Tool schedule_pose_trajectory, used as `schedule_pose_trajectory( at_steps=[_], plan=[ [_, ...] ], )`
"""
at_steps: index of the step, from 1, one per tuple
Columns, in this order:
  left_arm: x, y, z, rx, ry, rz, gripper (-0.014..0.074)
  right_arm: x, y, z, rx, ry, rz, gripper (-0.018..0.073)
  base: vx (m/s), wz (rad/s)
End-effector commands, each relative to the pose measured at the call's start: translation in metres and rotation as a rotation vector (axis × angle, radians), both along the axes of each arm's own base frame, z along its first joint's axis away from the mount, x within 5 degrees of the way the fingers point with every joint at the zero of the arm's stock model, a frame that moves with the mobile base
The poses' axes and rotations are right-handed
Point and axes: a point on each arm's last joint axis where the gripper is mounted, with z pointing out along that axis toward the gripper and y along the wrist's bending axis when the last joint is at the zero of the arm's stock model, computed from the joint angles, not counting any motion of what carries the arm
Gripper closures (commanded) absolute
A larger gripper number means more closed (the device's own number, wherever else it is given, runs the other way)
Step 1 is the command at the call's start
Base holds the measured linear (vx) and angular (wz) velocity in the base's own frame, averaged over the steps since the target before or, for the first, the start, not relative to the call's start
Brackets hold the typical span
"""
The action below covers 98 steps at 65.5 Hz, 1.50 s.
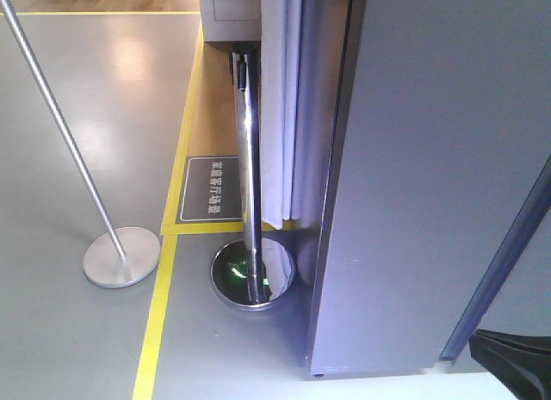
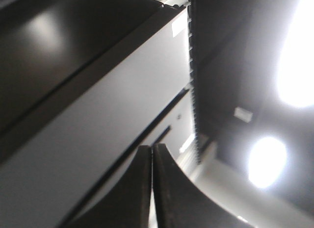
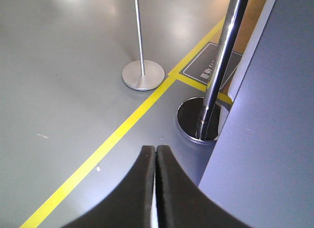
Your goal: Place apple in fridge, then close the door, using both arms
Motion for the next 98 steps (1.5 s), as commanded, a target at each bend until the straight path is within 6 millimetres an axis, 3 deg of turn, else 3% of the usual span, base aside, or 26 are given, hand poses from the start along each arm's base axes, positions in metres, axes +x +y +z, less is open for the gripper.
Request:
schedule_pose_trajectory(
  at_steps=[1, 12, 17, 24, 31, 42, 57, 66, 83, 98],
  plan=[
    [-0.002, 0.0, 0.009, 0.144, -0.146, 0.123, 0.0605, 0.003, 0.0, 0.011, 0.033, -0.051, -0.024, 0.0565, 0.0, 0.0],
    [-0.003, -0.001, 0.007, 0.47, -0.353, 0.377, 0.0605, 0.003, 0.0, 0.011, 0.033, -0.051, -0.024, 0.0565, 0.0, 0.0],
    [0.001, 0.001, -0.004, 0.565, -0.381, 0.465, 0.0605, 0.003, 0.0, 0.011, 0.033, -0.051, -0.024, 0.0565, 0.0, 0.0],
    [0.005, 0.007, -0.03, 0.567, -0.323, 0.534, 0.0605, 0.003, 0.0, 0.011, 0.033, -0.051, -0.024, 0.0565, 0.0, 0.0],
    [0.006, 0.017, -0.064, 0.534, -0.184, 0.604, 0.0605, 0.003, 0.0, 0.011, 0.033, -0.051, -0.024, 0.0565, 0.0, 0.0],
    [0.005, 0.034, -0.13, 0.492, 0.19, 0.668, 0.0605, 0.003, 0.0, 0.011, 0.033, -0.051, -0.024, 0.0565, 0.0, 0.0],
    [0.002, 0.045, -0.17, 0.714, 0.616, 0.694, 0.0605, 0.003, 0.0, 0.011, 0.033, -0.051, -0.024, 0.0565, 0.0, 0.0],
    [-0.001, 0.045, -0.179, 0.867, 0.66, 0.672, 0.0605, 0.003, 0.0, 0.011, 0.033, -0.051, -0.024, 0.0565, 0.0, 0.0],
    [-0.005, 0.042, -0.174, 1.111, 0.461, 0.704, 0.0605, 0.003, 0.0, 0.011, 0.033, -0.051, -0.024, 0.0565, 0.0, 0.0],
    [-0.015, 0.042, -0.164, 1.12, 0.297, 0.802, 0.0605, 0.003, 0.0, 0.011, 0.033, -0.051, -0.024, 0.0565, 0.0, 0.0]
  ],
)
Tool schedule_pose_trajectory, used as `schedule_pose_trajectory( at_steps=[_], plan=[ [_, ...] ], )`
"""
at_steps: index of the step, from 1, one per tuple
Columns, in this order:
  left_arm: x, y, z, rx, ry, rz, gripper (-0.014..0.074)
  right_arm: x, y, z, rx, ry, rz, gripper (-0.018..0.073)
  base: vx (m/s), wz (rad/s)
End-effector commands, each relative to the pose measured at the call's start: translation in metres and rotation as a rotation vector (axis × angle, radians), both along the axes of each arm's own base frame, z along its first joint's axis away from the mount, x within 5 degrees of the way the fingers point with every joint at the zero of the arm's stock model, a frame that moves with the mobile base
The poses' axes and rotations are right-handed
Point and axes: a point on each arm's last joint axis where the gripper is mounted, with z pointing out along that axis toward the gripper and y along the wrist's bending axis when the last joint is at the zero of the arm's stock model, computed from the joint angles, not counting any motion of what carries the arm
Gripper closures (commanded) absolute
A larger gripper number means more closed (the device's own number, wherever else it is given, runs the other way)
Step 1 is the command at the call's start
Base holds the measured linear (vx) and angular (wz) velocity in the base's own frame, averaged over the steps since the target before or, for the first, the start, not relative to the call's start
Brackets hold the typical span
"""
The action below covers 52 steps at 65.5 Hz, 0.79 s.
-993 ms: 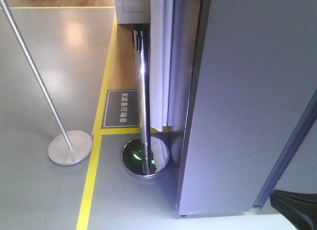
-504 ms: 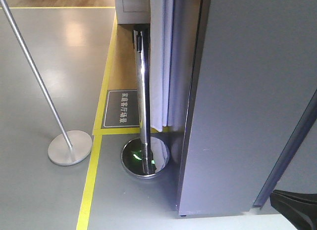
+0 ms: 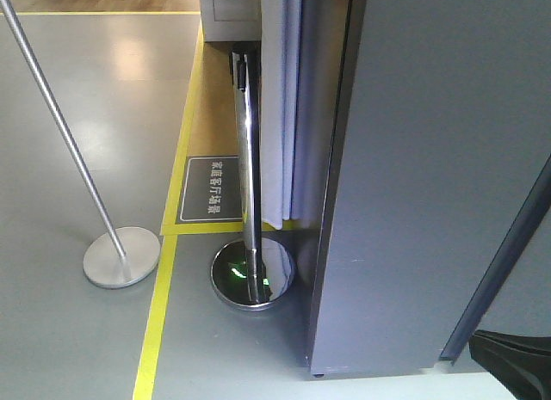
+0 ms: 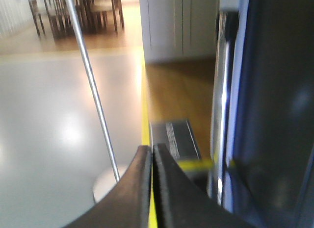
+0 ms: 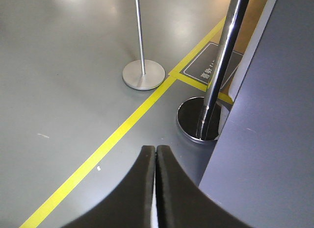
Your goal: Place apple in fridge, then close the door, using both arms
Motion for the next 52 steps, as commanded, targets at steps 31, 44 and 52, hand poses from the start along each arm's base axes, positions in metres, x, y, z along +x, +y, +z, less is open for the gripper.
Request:
schedule_pose_trajectory(
  at_steps=[31, 44, 52],
  plan=[
    [-0.0023, -0.0006, 0.0029, 0.041, -0.09, -0.01, 0.0605, 0.0025, -0.0002, 0.0114, 0.033, -0.051, -0.023, 0.0565, 0.0, 0.0],
    [-0.0023, -0.0006, 0.0028, 0.041, -0.088, -0.01, 0.0605, 0.0025, -0.0002, 0.0114, 0.033, -0.051, -0.023, 0.0565, 0.0, 0.0],
    [-0.0023, -0.0006, 0.0028, 0.041, -0.088, -0.01, 0.0605, 0.0025, -0.0002, 0.0114, 0.033, -0.051, -0.023, 0.0565, 0.0, 0.0]
  ],
)
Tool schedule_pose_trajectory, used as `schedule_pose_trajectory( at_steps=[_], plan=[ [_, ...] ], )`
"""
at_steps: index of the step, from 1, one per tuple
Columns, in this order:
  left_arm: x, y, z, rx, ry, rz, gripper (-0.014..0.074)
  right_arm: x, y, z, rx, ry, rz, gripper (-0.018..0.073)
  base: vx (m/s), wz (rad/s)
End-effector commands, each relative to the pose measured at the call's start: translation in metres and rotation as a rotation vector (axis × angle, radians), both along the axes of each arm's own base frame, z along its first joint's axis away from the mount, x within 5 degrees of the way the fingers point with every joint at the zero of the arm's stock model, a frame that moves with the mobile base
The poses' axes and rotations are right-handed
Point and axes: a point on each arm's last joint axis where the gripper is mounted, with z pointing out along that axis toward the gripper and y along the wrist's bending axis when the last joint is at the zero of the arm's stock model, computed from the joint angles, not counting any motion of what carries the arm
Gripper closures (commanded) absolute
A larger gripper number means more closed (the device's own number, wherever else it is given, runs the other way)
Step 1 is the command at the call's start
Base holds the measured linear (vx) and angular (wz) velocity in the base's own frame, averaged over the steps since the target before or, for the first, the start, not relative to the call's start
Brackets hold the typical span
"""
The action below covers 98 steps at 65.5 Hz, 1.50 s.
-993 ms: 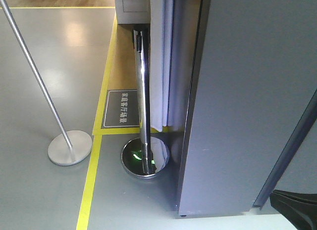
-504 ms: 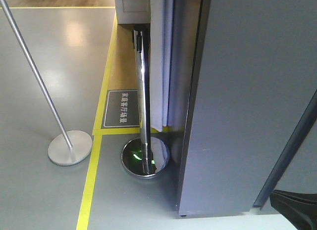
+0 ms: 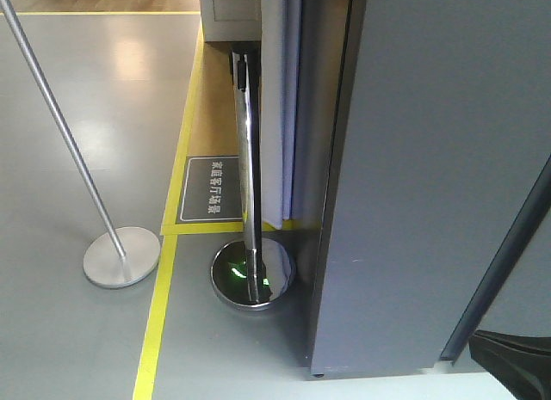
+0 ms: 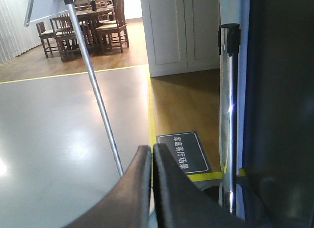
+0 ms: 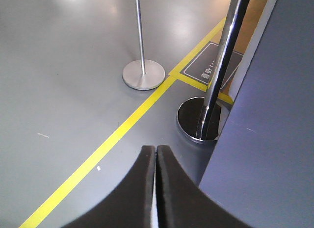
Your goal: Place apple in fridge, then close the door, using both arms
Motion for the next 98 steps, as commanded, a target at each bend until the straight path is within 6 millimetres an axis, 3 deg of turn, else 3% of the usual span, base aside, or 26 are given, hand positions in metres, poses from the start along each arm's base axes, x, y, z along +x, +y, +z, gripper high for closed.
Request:
schedule_pose_trajectory(
  at_steps=[1, 49, 70, 85, 98],
  plan=[
    [0.0, -0.001, 0.002, 0.002, -0.066, -0.013, 0.0605, 0.003, 0.0, 0.011, 0.035, -0.05, -0.025, 0.0565, 0.0, 0.0],
    [0.0, -0.001, 0.002, 0.001, -0.066, -0.013, 0.0605, -0.005, -0.001, 0.009, 0.028, -0.091, -0.035, 0.0565, 0.0, 0.0],
    [0.0, -0.001, 0.002, 0.001, -0.066, -0.013, 0.0604, -0.018, -0.018, -0.037, 0.07, -0.212, -0.282, 0.0565, 0.0, 0.0],
    [0.0, -0.001, 0.002, 0.001, -0.066, -0.013, 0.0604, -0.028, -0.033, -0.068, 0.142, -0.177, -0.503, 0.0561, 0.0, 0.0],
    [0.0, -0.001, 0.002, 0.001, -0.066, -0.013, 0.0604, -0.027, -0.043, -0.09, 0.274, -0.228, -0.657, 0.0561, 0.0, 0.0]
  ],
)
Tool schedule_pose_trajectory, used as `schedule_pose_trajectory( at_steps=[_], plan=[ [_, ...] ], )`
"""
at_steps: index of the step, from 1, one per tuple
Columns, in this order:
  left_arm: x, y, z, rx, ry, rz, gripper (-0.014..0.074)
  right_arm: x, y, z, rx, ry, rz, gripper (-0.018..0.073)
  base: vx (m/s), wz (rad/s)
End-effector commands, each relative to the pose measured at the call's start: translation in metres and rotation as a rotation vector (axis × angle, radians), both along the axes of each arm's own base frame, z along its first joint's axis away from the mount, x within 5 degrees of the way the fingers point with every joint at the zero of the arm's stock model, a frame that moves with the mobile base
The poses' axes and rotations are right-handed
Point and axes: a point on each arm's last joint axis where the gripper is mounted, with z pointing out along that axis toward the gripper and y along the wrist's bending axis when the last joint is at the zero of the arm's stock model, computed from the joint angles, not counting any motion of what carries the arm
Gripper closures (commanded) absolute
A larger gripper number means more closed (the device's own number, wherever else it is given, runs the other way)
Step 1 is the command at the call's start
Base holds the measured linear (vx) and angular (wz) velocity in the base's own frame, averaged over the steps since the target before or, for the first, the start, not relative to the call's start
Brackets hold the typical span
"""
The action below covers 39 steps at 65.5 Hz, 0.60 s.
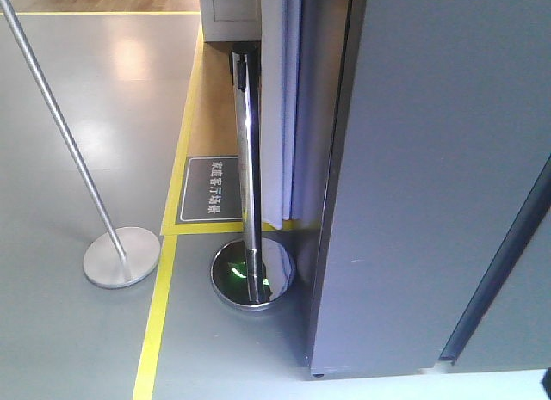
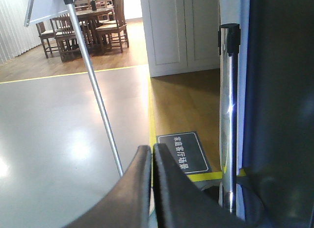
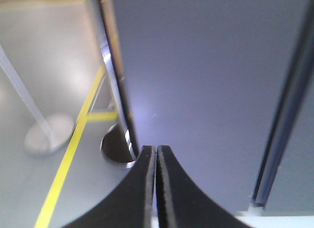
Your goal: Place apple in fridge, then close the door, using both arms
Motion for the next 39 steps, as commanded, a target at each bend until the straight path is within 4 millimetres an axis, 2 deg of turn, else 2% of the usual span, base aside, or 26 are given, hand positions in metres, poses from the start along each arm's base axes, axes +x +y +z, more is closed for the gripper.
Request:
schedule_pose_trajectory(
  at_steps=[1, 3, 18, 39],
  plan=[
    [0.0, -0.001, 0.002, 0.001, -0.066, -0.013, 0.0604, 0.004, -0.006, 0.006, 0.061, -0.15, -0.081, 0.0561, 0.0, 0.0],
    [0.0, -0.001, 0.002, 0.001, -0.066, -0.013, 0.0604, 0.006, -0.007, 0.003, 0.073, -0.184, -0.093, 0.0561, 0.0, 0.0],
    [0.0, -0.001, 0.002, 0.001, -0.066, -0.013, 0.0604, 0.006, -0.009, 0.016, -0.047, -0.336, -0.094, 0.0561, 0.0, 0.0],
    [0.0, -0.001, 0.002, 0.001, -0.066, -0.013, 0.0604, 0.006, -0.009, 0.023, -0.11, -0.407, -0.085, 0.0561, 0.0, 0.0]
  ],
)
